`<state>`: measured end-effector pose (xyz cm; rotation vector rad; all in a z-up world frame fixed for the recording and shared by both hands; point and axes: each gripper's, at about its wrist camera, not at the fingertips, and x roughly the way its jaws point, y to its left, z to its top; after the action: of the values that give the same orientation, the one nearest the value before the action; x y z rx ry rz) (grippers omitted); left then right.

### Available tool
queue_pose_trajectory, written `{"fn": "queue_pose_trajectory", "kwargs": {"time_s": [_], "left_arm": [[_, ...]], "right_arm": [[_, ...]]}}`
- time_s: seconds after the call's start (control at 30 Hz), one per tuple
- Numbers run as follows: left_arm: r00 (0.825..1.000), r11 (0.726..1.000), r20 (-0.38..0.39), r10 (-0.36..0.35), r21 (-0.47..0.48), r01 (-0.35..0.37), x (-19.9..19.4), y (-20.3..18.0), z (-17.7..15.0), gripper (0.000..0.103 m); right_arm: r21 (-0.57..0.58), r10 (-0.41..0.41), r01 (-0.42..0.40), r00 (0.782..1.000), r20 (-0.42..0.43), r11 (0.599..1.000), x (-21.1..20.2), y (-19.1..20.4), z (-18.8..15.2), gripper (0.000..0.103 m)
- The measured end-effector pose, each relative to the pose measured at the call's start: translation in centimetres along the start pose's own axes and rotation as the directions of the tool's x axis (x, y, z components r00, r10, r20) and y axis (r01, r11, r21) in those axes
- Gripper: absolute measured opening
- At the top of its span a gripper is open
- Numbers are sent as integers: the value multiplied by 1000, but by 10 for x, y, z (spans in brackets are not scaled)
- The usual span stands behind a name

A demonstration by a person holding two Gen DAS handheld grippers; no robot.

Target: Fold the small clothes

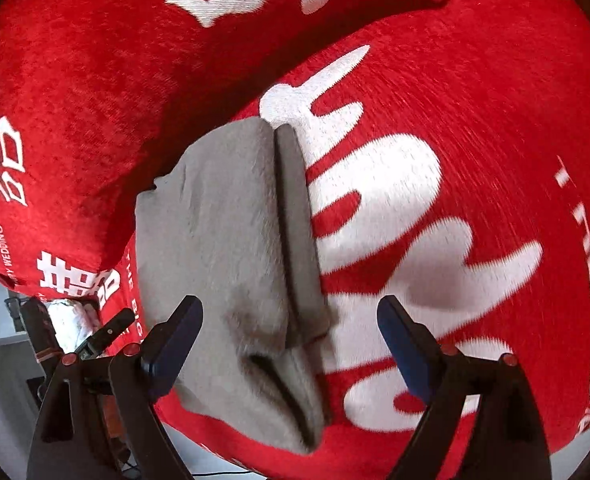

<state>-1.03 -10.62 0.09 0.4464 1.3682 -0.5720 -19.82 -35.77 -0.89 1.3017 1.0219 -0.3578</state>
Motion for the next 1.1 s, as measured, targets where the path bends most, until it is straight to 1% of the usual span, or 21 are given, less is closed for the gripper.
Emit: {"fn": "queue_pose_trajectory", "kwargs": {"time_s": [0.07,0.13,0.2,0.23,0.3,0.37,0.47,0.57,0.6,0.67,0.77,0.8,0.87,0.93,1.0,1.03,1.07,1.1], "left_arm": [[999,1000,-40,-9,-4,9,12,3,6,103],[995,998,-82,-59,-13,58,23,7,10,103],[990,993,-89,-113,-48,109,29,12,13,103],[986,989,-88,-138,-61,133,31,14,14,103],[978,980,-85,-192,-77,186,36,15,18,103],[966,970,-99,-240,-73,234,44,10,21,103],[947,955,-124,-295,-65,289,56,-3,25,103],[933,944,-139,-331,-57,326,63,-20,27,103],[931,942,-145,-336,-53,332,65,-25,27,103],[930,942,-149,-336,-40,334,68,-38,25,103],[944,953,-131,-303,-17,303,71,-49,27,103],[947,954,-123,-298,-15,299,72,-50,28,103],[950,957,-113,-291,-13,291,73,-53,28,103],[950,957,-114,-289,-7,290,74,-57,29,103],[950,956,-110,-294,-13,294,74,-62,30,102],[951,956,-102,-292,-17,291,73,-60,29,98],[952,956,-89,-292,-21,291,69,-56,28,94],[953,956,-79,-293,-22,292,66,-56,27,91]], "right_arm": [[7,24,-24,1000,-19,1000,5,-5,8,91],[13,61,-61,997,-36,998,9,-10,16,91],[18,99,-98,994,-52,995,14,-13,21,91],[20,135,-134,989,-64,991,18,-16,23,91],[27,186,-185,978,-90,982,26,-18,27,91],[33,229,-226,966,-119,973,36,-18,30,91],[15,262,-263,955,-142,965,42,-11,35,91],[-10,282,-289,941,-186,957,52,2,37,91],[-20,288,-297,936,-201,955,56,8,37,91],[-65,315,-338,920,-233,939,64,22,37,91],[-104,326,-361,910,-257,927,73,29,39,91],[-99,328,-363,908,-259,927,77,28,40,91],[-68,368,-394,898,-241,917,79,25,42,91],[-51,374,-395,898,-231,917,78,23,42,91],[-45,359,-378,905,-227,925,79,25,41,91],[-37,348,-365,909,-228,930,80,27,41,91],[-28,343,-359,910,-231,933,81,27,41,88],[-17,341,-355,909,-238,935,83,28,41,74]]}}
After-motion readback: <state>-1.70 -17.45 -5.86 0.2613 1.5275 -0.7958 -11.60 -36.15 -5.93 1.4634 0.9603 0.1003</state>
